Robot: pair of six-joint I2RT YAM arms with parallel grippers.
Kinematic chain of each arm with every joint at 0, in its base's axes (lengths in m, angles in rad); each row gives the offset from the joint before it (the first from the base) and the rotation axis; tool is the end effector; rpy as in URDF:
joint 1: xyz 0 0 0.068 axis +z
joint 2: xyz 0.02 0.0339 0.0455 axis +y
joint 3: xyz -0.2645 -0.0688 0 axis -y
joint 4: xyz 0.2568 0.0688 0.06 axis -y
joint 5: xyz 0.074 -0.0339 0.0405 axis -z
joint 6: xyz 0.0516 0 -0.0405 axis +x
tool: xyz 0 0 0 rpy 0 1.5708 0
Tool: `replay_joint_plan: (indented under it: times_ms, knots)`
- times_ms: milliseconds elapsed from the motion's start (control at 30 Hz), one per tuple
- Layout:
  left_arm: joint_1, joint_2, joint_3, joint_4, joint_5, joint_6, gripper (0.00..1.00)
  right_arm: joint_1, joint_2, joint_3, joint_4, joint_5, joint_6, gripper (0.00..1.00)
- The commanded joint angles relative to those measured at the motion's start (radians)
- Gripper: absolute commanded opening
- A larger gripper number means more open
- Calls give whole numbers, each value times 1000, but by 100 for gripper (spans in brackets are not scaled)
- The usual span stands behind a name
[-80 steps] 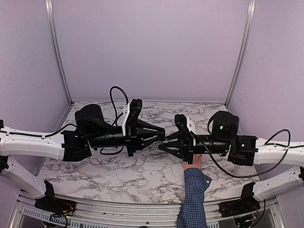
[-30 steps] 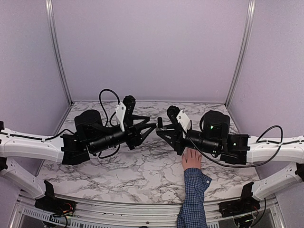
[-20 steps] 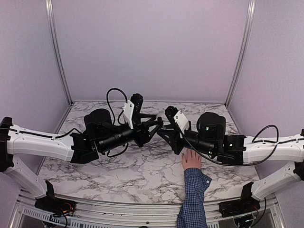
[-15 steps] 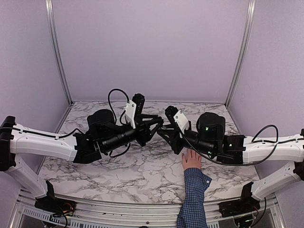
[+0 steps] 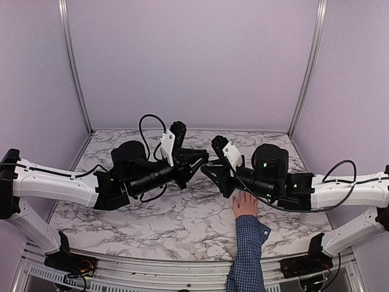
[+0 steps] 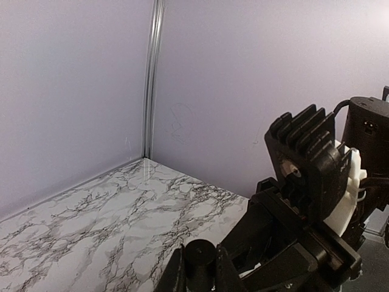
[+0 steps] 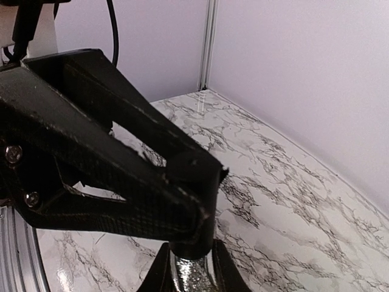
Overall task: Paint the nails
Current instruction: Screw the nail polish bottle cap onto the nail polish bottle.
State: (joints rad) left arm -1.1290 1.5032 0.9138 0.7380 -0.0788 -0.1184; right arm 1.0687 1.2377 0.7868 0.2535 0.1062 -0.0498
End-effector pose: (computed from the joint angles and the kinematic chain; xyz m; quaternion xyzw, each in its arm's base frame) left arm 0.1632 -0.3355 0.3031 0.2896 0.5851 -0.4213 0.6295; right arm 0.1558 0.2723 0.2810 -0.3812 0.6725 0.2729 0.5727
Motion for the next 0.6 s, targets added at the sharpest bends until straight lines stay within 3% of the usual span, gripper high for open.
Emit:
replay_joint_plan:
  times_ms: [0,233,400,567]
  knots:
    - [6,-44,-38,26,131,42,0,10,-54,14,51,-156,-37,0]
    - [12,-105,-89,-1,351,76,0,8,-97,27,7,-457,-106,0]
    - [17,-113,-80,-41,589,80,0,10,-96,56,-41,-713,-163,0]
    - [19,-103,-53,-80,772,82,0,10,-81,97,-92,-853,-194,0]
